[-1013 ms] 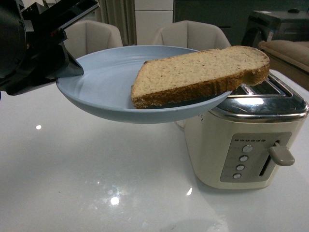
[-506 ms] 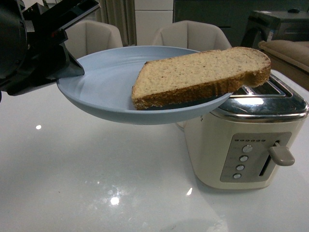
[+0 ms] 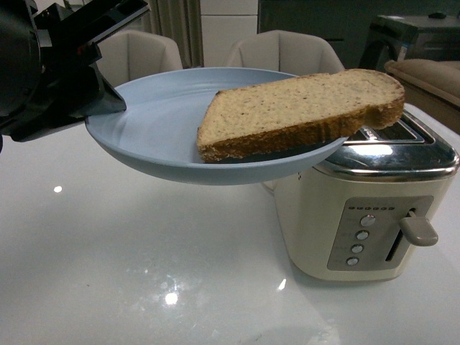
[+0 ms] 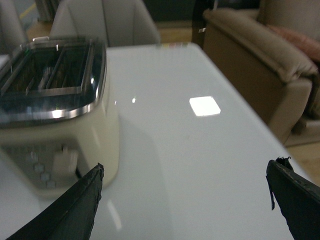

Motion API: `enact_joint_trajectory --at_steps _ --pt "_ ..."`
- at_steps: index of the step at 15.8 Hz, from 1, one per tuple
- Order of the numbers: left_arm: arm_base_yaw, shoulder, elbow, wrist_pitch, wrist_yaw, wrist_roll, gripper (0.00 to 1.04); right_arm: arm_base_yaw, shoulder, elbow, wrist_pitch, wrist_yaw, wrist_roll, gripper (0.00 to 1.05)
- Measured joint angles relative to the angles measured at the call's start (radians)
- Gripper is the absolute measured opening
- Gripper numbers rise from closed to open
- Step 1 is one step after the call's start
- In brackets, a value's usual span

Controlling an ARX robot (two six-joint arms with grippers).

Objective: Left arm holds plate, right arm toasts bread

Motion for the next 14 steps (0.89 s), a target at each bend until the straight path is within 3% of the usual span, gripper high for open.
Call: enact_joint_trajectory --at_steps 3,7,10,14 --pt "0.0 -0.001 0.0 0.0 0.001 0.0 0.03 0.018 0.229 0.254 0.192 0.011 -0.027 0.98" --pt "0.0 -0.001 0.0 0.001 0.0 0.0 0.03 0.108 0.463 0.44 0.172 0.008 -0.02 0.98" --pt "0.0 -0.001 0.0 0.0 0.001 0.0 0.03 0.147 0.554 0.48 0.092 -0.095 0.141 0.98" --pt "0.0 -0.001 0.0 0.0 0.001 0.0 0.03 0.175 0.702 0.486 0.11 -0.242 0.417 0.98"
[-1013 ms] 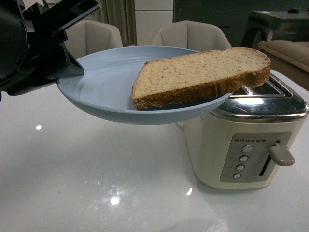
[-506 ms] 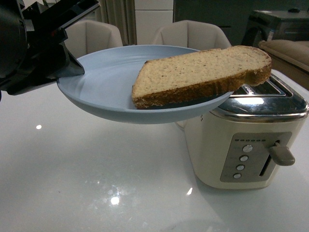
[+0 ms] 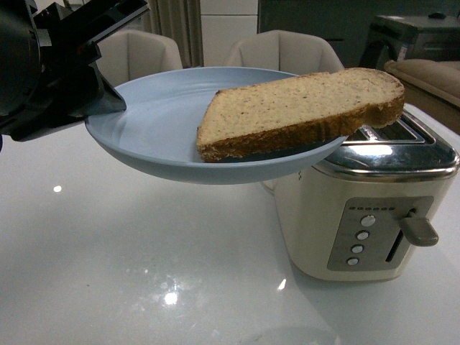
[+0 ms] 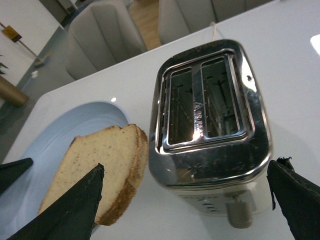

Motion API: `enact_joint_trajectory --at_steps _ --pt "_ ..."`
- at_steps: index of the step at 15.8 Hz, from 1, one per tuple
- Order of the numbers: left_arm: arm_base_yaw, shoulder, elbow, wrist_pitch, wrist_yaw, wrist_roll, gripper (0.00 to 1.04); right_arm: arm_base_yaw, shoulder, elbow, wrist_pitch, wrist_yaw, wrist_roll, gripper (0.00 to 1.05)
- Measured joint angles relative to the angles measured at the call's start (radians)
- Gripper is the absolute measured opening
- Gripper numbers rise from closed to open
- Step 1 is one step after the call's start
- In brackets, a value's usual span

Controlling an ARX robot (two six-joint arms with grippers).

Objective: Left arm holds plate, right arm toasts bread

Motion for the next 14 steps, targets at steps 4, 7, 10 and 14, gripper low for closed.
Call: enact_joint_trajectory --at_steps 4,7,10,14 --pt "0.0 0.0 0.0 0.0 0.0 0.0 0.03 0.037 0.106 0.013 0.067 -0.11 0.212 0.98" --pt "0.0 0.0 0.0 0.0 0.0 0.0 0.03 0.05 0.187 0.046 0.12 -0.197 0.362 0.98" --pt "0.0 0.0 0.0 0.0 0.0 0.0 0.03 0.069 0.25 0.064 0.14 -0.244 0.483 0.98" --pt "0.0 0.0 0.0 0.0 0.0 0.0 0.03 0.075 0.288 0.081 0.144 -0.249 0.527 0.8"
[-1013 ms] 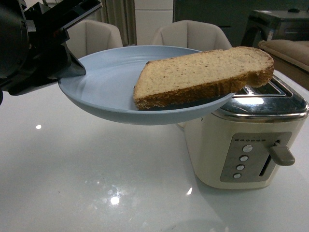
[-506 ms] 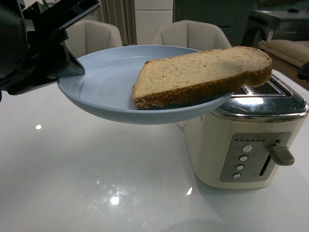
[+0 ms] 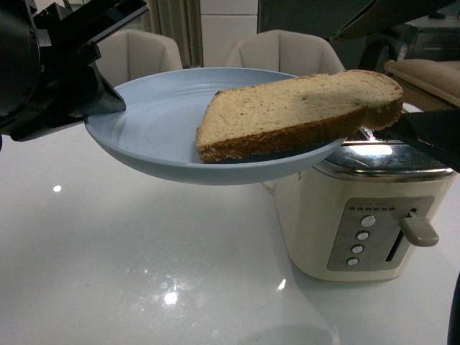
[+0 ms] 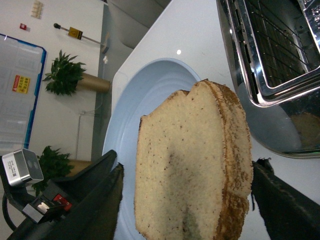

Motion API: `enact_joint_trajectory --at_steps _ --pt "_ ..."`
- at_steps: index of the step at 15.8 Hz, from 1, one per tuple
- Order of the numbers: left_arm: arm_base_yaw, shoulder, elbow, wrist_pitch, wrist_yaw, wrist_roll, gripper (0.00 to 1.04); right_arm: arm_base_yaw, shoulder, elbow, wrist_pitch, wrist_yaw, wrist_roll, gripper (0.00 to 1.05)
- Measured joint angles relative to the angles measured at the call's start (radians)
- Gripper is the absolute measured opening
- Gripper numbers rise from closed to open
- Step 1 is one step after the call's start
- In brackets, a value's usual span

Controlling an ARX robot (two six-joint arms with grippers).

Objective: Left arm holds plate, right arm toasts bread

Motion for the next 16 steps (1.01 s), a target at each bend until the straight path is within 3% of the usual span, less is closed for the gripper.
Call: enact_joint_trajectory --at_steps 5,7,12,16 --pt "0.0 0.0 0.0 0.001 0.0 0.0 0.03 0.001 0.001 0.007 -0.002 0.002 0.002 0.21" --pt "0.0 0.0 0.0 0.0 0.0 0.0 0.03 0.0 0.001 0.007 -0.004 0.002 0.003 0.04" --pt "0.0 0.0 0.0 0.001 0.0 0.0 0.03 -0.004 -0.009 0.011 -0.012 0.015 -0.002 0.03" --pt "0.0 0.0 0.0 0.002 0.0 -0.001 0.03 -0.028 -0.084 0.085 -0.073 0.142 -0.117 0.03"
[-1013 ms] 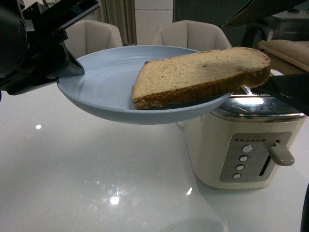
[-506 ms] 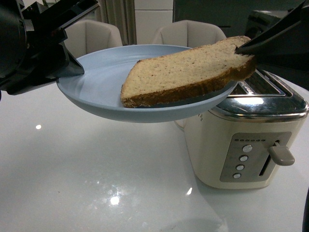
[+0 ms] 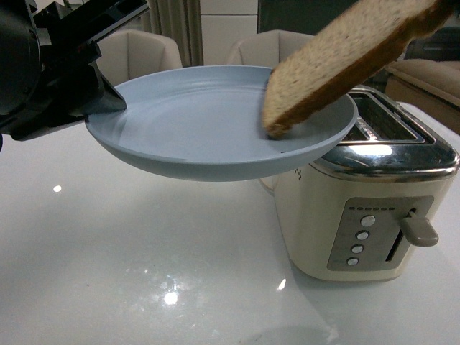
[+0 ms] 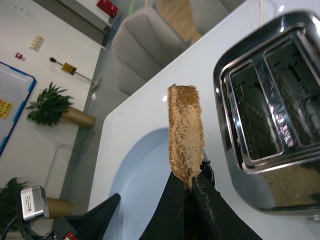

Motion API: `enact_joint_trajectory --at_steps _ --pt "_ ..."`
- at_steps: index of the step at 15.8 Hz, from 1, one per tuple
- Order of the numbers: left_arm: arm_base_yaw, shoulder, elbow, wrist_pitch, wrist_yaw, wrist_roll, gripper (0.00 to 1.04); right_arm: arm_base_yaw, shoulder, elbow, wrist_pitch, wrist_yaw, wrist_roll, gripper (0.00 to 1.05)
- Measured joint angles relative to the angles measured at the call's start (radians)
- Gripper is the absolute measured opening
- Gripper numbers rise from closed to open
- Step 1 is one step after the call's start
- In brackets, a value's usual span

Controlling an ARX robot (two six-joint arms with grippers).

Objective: Left arm holds plate, right arm toasts bread

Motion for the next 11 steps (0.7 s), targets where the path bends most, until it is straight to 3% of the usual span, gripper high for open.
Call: enact_joint_trajectory --at_steps 5,8,11 --pt "0.0 0.0 0.0 0.0 0.0 0.0 0.03 0.0 -0.087 0.089 -0.058 0.226 -0.308 0.03" --pt "0.0 0.0 0.0 0.0 0.0 0.0 0.03 -0.006 -0.051 0.09 -0.025 0.295 -0.456 0.03" --pt "0.0 0.0 0.0 0.0 0.0 0.0 0.03 -0.021 0.03 0.106 -0.025 0.303 -0.532 0.03"
